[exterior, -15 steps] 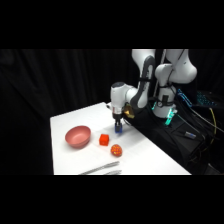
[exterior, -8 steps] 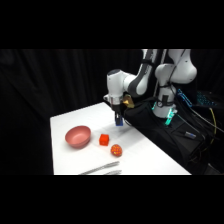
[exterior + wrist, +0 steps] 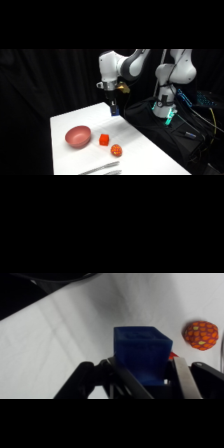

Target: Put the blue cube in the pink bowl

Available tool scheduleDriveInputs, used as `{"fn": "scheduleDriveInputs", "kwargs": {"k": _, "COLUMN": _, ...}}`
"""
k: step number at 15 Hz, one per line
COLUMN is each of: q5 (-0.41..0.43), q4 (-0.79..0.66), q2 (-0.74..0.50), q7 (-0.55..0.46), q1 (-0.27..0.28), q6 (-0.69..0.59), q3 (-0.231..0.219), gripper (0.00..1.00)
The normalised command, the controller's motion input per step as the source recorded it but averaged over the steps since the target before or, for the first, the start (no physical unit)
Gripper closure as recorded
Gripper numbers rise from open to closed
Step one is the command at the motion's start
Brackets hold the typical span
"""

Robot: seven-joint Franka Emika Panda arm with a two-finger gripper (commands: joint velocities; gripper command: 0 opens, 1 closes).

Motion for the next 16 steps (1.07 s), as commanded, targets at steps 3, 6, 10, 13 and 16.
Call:
{"fn": "scheduleDriveInputs", "kwargs": {"k": 3, "q5": 0.161, "q4": 0.54, "q2": 0.23, "q7": -0.35, "q1": -0.104, "q6": -0.35, "q3": 0.114, "gripper": 0.77}}
{"fn": "scheduleDriveInputs", "kwargs": {"k": 6, "q5": 0.149, "q4": 0.63, "q2": 0.39, "q7": -0.31, "q1": -0.111, "q6": -0.31, "q3": 0.091, "gripper": 0.77}}
{"fn": "scheduleDriveInputs", "kwargs": {"k": 10, "q5": 0.119, "q4": 0.68, "q2": 0.44, "q7": -0.26, "q1": -0.133, "q6": -0.27, "q3": 0.074, "gripper": 0.77}}
{"fn": "scheduleDriveInputs", "kwargs": {"k": 13, "q5": 0.131, "q4": 0.7, "q2": 0.4, "q7": -0.24, "q1": -0.146, "q6": -0.26, "q3": 0.079, "gripper": 0.77}}
{"fn": "scheduleDriveInputs", "kwargs": {"k": 16, "q5": 0.151, "q4": 0.71, "q2": 0.39, "q7": -0.2, "q1": -0.139, "q6": -0.26, "q3": 0.1, "gripper": 0.77}}
